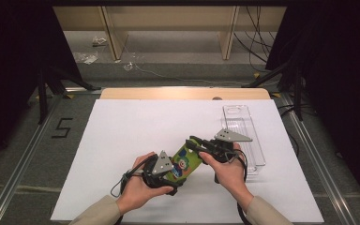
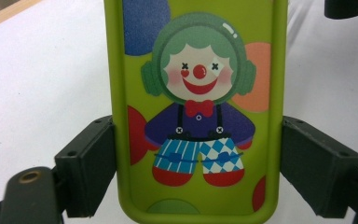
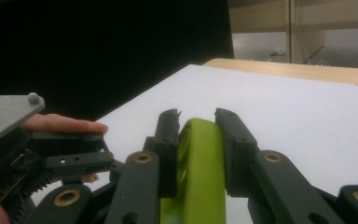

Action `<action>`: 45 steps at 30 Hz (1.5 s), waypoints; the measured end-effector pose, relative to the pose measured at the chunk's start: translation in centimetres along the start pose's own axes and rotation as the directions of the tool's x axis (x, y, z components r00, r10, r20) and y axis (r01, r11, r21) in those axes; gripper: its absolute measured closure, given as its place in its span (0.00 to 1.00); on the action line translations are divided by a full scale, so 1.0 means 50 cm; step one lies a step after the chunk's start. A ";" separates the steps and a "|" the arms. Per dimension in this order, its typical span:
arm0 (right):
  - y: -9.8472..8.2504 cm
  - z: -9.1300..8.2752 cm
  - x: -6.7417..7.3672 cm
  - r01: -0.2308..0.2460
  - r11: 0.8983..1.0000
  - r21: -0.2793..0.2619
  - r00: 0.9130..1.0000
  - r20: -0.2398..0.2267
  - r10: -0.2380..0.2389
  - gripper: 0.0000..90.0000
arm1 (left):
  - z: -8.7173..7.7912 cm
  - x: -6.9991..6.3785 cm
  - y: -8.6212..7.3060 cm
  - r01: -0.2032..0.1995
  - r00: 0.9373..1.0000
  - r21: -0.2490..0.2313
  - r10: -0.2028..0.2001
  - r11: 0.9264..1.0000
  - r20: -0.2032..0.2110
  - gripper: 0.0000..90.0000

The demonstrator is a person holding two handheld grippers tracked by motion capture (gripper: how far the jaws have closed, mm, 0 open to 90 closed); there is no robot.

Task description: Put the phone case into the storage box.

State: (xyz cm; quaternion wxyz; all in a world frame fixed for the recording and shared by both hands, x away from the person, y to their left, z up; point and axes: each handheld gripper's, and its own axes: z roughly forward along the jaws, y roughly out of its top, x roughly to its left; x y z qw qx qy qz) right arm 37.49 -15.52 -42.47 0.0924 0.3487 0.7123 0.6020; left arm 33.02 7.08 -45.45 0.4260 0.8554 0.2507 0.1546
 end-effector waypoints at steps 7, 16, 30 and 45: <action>0.015 -0.004 0.023 0.008 1.000 -0.023 0.998 -0.062 -0.009 0.86 | 0.008 0.001 0.000 -0.033 0.999 -0.020 0.033 0.999 -0.007 0.17; 0.051 -0.022 0.050 0.110 0.993 -0.039 0.990 -0.087 -0.113 0.86 | -0.005 0.030 0.000 0.012 1.000 -0.089 -0.012 0.996 0.001 0.13; 0.062 -0.031 0.039 0.252 0.965 0.067 0.965 -0.092 -0.246 0.86 | -0.005 0.035 -0.006 0.015 1.000 -0.098 -0.013 0.995 0.025 0.17; 0.065 -0.033 0.034 0.268 0.958 0.097 0.958 -0.131 -0.255 0.86 | -0.002 0.038 -0.005 0.013 0.999 -0.114 -0.007 0.993 0.048 0.21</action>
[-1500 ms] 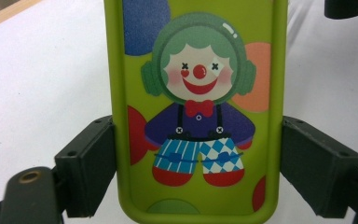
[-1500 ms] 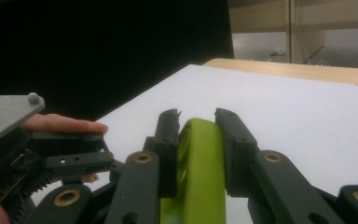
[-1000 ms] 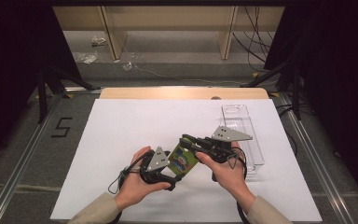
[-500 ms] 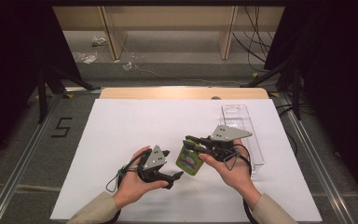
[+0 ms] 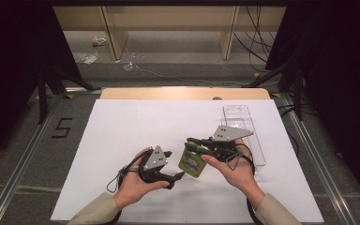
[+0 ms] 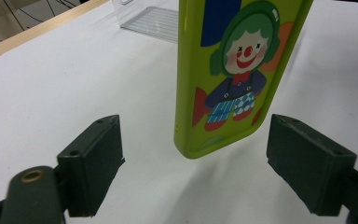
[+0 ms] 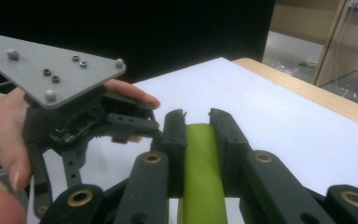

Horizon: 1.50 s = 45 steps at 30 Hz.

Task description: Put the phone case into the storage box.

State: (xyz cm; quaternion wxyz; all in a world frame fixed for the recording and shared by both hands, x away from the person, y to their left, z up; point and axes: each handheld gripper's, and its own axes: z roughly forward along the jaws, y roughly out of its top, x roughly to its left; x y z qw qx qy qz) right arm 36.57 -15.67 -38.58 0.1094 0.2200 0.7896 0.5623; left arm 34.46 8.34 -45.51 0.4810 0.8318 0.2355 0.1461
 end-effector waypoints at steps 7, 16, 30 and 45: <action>0.003 0.000 0.002 -0.001 1.000 0.006 0.999 -0.033 0.001 0.86 | 0.012 0.008 -0.001 -0.006 0.997 -0.017 0.008 1.000 0.076 0.29; 0.004 0.003 0.004 -0.006 1.000 0.011 0.999 -0.054 0.007 0.86 | 0.033 0.017 -0.006 -0.013 0.989 0.000 0.012 1.000 0.145 0.32; 0.003 0.007 0.009 -0.007 1.000 0.015 0.997 -0.075 0.009 0.86 | 0.048 0.021 -0.007 -0.033 0.978 0.018 0.029 0.999 0.209 0.47; 0.003 0.013 0.017 -0.008 1.000 0.004 0.994 -0.113 0.009 0.86 | 0.039 0.021 -0.001 -0.039 0.977 0.057 0.026 0.998 0.210 0.83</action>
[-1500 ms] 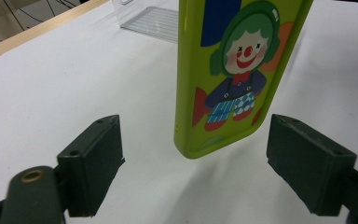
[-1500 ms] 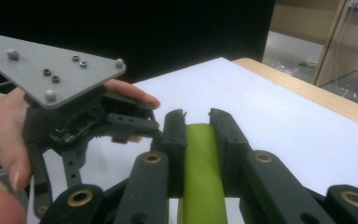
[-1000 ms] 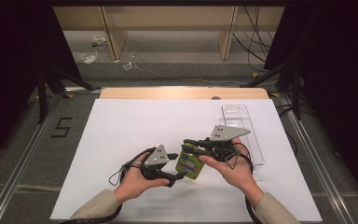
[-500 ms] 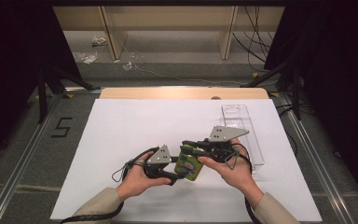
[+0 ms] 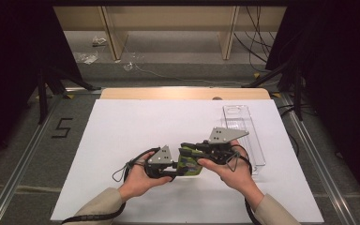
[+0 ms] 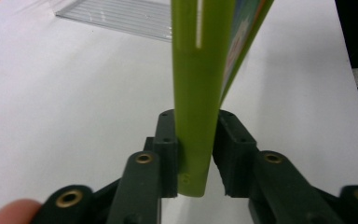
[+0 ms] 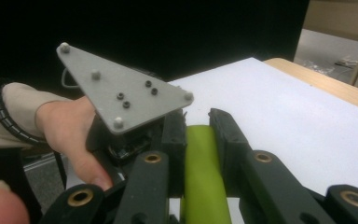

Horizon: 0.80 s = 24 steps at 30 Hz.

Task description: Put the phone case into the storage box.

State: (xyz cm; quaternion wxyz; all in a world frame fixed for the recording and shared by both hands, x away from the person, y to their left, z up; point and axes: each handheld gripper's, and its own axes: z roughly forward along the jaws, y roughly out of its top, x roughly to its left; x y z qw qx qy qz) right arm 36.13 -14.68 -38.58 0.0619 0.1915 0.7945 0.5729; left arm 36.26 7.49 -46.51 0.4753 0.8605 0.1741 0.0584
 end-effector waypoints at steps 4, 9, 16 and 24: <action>-0.001 0.001 0.000 -0.002 1.000 -0.003 1.000 -0.010 0.002 0.86 | -0.003 -0.001 0.001 0.017 1.000 0.005 -0.017 1.000 -0.002 0.86; -0.001 0.001 -0.001 0.000 1.000 -0.008 1.000 -0.013 0.000 0.86 | -0.004 -0.002 0.003 0.028 1.000 0.011 -0.028 1.000 -0.009 0.86; -0.001 0.001 -0.002 0.009 1.000 -0.011 1.000 -0.013 -0.009 0.85 | -0.004 -0.001 0.003 0.034 0.999 0.014 -0.033 0.999 -0.012 0.86; 0.005 -0.002 -0.005 0.085 0.996 0.000 0.995 0.053 -0.085 0.58 | -0.008 -0.001 0.005 0.036 0.999 0.010 -0.036 0.999 -0.029 0.86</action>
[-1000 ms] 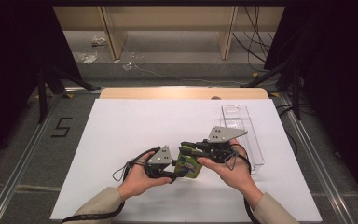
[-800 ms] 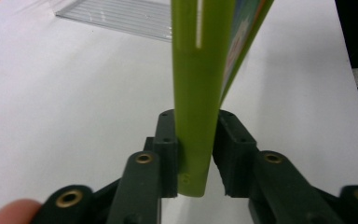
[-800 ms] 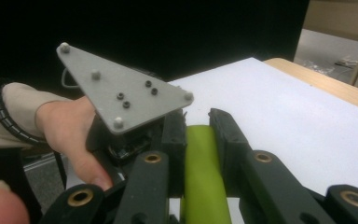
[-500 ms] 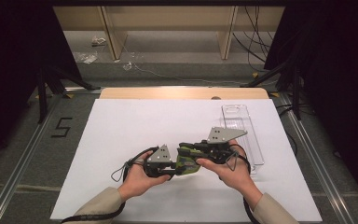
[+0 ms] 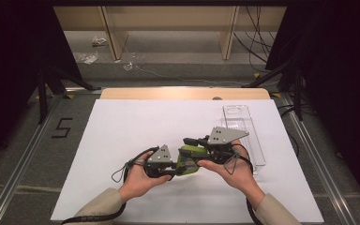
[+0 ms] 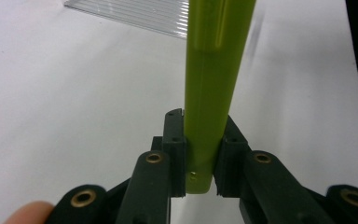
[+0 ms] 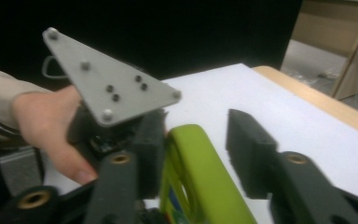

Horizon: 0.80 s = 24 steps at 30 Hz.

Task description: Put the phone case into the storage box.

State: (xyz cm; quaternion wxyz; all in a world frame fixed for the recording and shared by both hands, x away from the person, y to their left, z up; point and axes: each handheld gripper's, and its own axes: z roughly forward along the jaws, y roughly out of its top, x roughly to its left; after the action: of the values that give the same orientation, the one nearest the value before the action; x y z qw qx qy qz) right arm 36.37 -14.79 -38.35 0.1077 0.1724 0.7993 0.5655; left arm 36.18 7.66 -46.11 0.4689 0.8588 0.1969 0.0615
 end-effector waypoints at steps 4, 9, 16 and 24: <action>-0.001 -0.001 -0.003 0.012 1.000 -0.018 0.998 0.059 -0.011 0.29 | -0.006 0.010 -0.002 0.037 0.999 -0.015 -0.038 0.999 -0.036 0.86; -0.012 0.001 -0.011 -0.034 0.998 -0.057 0.991 0.127 0.041 0.15 | -0.012 0.020 -0.005 0.078 0.992 -0.031 -0.081 0.996 -0.094 0.86; -0.030 0.002 -0.024 -0.078 0.994 -0.082 0.980 0.179 0.092 0.08 | -0.020 0.032 -0.009 0.130 0.978 -0.052 -0.136 0.990 -0.156 0.86; -0.046 0.006 -0.024 -0.098 0.991 -0.088 0.974 0.195 0.114 0.04 | -0.030 0.040 -0.010 0.172 0.960 -0.083 -0.186 0.982 -0.210 0.86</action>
State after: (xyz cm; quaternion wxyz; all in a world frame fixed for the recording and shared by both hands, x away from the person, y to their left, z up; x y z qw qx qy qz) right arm 37.24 -15.68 -40.66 0.1637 0.2666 0.7515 0.5808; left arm 37.44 9.86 -45.86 0.4756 0.8101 0.3217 0.1185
